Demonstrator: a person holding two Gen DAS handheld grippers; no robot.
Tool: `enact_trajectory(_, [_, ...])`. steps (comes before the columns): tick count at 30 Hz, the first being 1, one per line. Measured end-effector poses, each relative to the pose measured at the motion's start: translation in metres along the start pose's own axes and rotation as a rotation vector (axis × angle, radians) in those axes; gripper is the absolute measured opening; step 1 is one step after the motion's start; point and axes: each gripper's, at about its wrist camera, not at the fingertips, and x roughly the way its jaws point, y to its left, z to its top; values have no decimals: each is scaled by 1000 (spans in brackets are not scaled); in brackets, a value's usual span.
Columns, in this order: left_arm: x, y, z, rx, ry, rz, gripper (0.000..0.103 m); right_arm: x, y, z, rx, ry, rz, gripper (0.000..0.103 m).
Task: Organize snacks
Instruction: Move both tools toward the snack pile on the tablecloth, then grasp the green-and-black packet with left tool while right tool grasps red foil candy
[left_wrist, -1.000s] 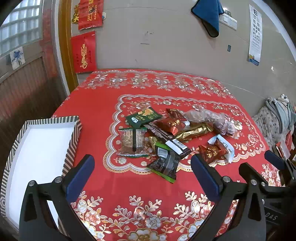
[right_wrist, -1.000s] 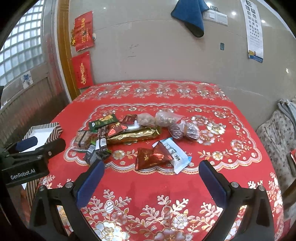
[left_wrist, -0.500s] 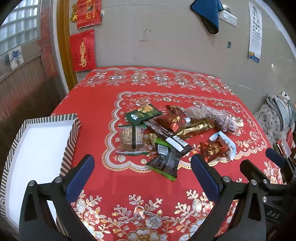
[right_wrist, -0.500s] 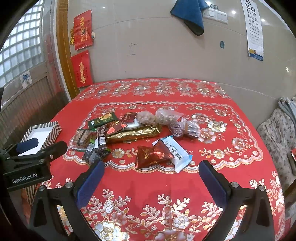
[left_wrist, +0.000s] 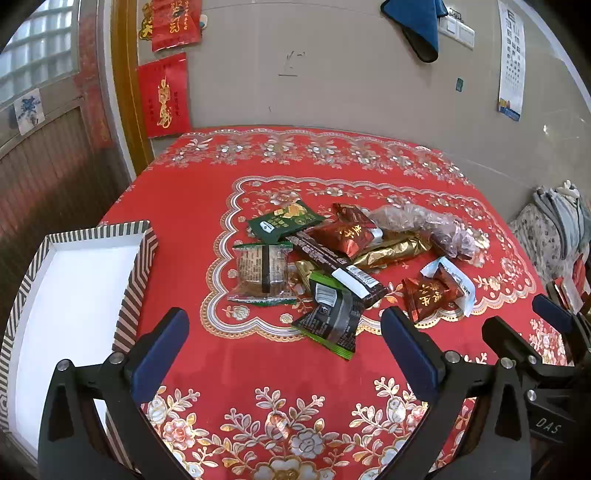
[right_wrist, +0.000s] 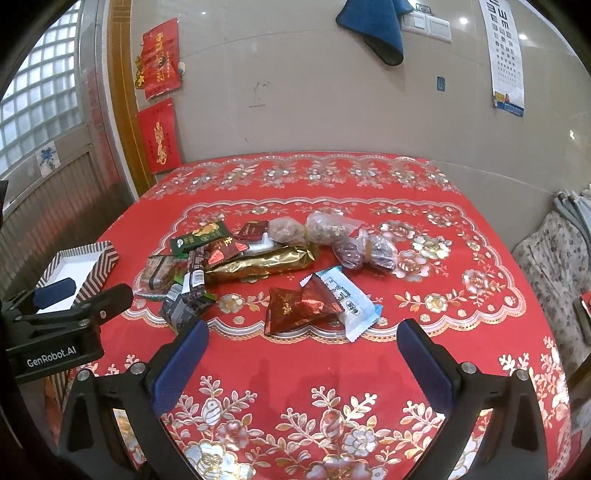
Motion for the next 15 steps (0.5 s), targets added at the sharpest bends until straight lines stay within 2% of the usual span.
enact_trajectory(7, [5, -2, -2, 9, 12, -2, 103, 2, 0, 0, -2, 5, -4, 102])
enact_trajectory(15, [28, -7, -10, 47, 50, -4, 103, 10, -7, -4, 21, 22, -3, 102])
